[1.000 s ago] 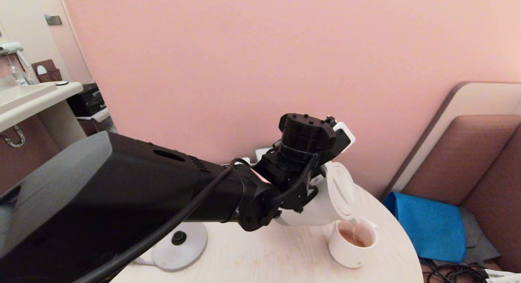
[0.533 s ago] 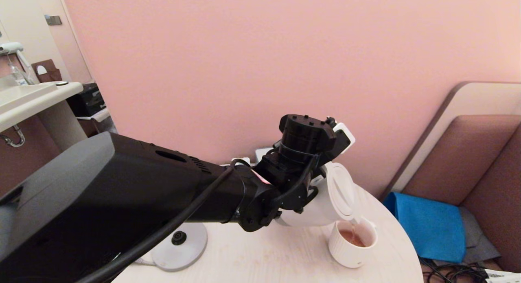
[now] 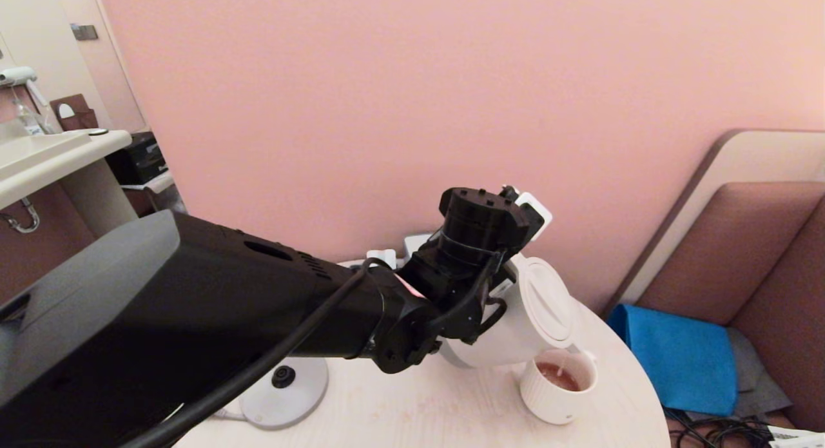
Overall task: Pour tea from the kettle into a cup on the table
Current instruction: Pour water into the cup, then put down the kettle on the table
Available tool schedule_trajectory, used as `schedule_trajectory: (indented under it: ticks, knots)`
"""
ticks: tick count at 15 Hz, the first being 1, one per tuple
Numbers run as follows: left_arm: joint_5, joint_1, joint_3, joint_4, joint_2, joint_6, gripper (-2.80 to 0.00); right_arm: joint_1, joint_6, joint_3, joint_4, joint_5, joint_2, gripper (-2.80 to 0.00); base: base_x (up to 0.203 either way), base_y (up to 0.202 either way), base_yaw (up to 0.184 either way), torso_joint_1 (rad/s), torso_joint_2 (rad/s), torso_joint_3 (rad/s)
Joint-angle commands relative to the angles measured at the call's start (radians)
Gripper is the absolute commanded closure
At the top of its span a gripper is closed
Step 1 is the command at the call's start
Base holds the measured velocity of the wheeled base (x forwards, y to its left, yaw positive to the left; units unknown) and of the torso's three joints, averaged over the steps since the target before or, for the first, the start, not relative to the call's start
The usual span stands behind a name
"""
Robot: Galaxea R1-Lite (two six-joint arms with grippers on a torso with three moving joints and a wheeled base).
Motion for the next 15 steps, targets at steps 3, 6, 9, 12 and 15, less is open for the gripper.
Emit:
schedule_trajectory:
  ticks: [3,6,9,12,15]
  knots:
    - [0.005,0.006,0.071,-0.003,-0.035,-0.081,0.0,0.001,-0.001,0.0,0.0,0.0,0.001,0.0,0.0,0.0,0.0,0.0,0.0,0.0]
    - [0.006,0.033,0.156,-0.004,-0.074,-0.186,0.0,-0.001,0.0,0.0,0.0,0.0,0.001,0.0,0.0,0.0,0.0,0.0,0.0,0.0]
    - [0.005,0.08,0.224,-0.004,-0.12,-0.284,0.0,0.0,-0.001,0.0,0.0,0.0,0.001,0.0,0.0,0.0,0.0,0.0,0.0,0.0]
    - [0.0,0.12,0.306,-0.005,-0.181,-0.415,0.0,0.0,-0.001,0.0,0.0,0.0,0.001,0.0,0.0,0.0,0.0,0.0,0.0,0.0]
    - [-0.006,0.128,0.401,-0.007,-0.253,-0.542,0.0,0.0,-0.001,0.0,0.001,0.0,0.001,0.0,0.0,0.0,0.0,0.0,0.0,0.0]
